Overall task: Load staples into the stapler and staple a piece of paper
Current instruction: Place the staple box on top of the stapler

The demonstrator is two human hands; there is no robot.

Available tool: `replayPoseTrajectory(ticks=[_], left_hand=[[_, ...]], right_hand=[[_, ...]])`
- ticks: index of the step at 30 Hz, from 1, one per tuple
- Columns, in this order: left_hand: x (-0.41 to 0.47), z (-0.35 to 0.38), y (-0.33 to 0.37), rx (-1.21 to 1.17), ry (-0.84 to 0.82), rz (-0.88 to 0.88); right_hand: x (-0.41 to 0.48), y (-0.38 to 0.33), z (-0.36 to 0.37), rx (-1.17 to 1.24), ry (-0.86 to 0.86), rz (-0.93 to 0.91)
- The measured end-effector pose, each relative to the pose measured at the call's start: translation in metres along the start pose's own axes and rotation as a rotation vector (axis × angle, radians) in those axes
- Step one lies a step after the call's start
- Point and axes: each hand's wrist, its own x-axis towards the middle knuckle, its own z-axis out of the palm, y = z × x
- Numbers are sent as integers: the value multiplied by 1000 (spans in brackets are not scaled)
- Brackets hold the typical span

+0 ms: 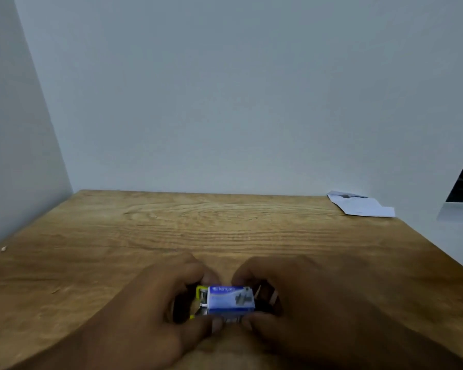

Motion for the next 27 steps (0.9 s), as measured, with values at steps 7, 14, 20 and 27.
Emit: replayPoseTrajectory(ticks=[7,14,20,27], left_hand=[[103,-6,-53,32,75,-108],[174,-26,-88,39,62,-162],[209,-38,-97,44,3,-246],[204,-63,-65,164,-243,-399]], right_hand=[[107,61,6,121,1,109],[181,91,9,250,67,190],[211,93,0,264,33,243],[178,89,-50,281,-245,464]])
